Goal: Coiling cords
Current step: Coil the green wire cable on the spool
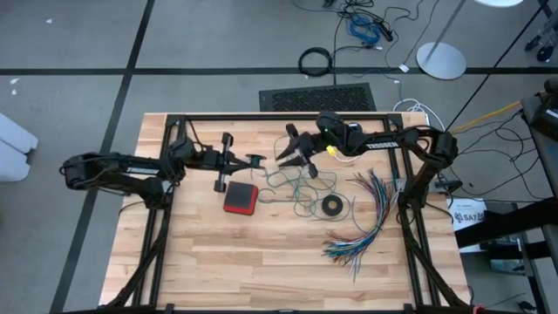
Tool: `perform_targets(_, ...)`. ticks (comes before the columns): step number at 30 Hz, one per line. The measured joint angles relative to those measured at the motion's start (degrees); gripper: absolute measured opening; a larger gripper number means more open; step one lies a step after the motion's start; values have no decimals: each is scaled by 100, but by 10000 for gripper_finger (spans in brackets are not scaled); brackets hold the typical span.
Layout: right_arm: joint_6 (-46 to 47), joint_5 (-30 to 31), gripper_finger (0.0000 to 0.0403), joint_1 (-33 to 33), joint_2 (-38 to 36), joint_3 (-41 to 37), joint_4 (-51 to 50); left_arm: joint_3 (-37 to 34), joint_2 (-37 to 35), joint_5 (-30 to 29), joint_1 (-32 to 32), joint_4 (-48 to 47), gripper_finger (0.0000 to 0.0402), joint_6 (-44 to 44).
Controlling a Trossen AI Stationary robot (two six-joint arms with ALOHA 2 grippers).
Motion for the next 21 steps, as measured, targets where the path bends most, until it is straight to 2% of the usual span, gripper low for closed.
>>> perform_targets(5,24,773,89,4,-101,0,154,0,230,-419,-223,13,0,240)
perform_targets(10,-152,1259,91,0,-211,0,164,-2,274,-800,-412,12,0,510)
perform_targets(21,-346,1284,120,81,-214,0,36,-2,274,-1129,-471,4,0,609)
